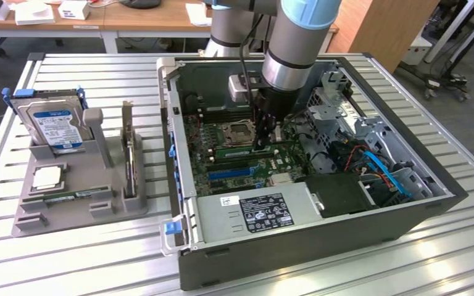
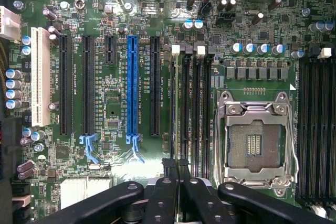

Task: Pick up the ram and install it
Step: 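Insert the ram into the slot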

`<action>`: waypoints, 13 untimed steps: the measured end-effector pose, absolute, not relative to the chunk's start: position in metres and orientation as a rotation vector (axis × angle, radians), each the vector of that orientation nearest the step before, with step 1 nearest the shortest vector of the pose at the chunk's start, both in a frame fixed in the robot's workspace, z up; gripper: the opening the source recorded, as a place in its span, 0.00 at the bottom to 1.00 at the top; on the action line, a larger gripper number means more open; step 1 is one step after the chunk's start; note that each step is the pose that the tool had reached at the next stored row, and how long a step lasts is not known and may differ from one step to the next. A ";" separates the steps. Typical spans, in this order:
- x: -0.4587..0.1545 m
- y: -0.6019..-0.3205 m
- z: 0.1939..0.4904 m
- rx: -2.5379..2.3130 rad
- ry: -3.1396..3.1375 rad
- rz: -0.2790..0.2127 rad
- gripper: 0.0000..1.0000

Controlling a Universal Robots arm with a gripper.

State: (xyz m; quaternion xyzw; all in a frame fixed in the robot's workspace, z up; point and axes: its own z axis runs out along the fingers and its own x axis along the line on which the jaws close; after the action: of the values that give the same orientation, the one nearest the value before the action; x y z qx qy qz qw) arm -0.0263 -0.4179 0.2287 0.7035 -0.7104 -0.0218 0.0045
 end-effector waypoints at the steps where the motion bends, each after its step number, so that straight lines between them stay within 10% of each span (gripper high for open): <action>1: -0.026 -0.418 0.228 2.204 -2.226 -0.069 0.11; 13: -0.026 -0.418 0.227 2.204 -2.225 -0.068 0.11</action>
State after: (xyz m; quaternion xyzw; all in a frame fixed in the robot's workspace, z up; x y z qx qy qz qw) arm -0.0262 -0.4179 0.2266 0.7035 -0.7104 -0.0218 0.0044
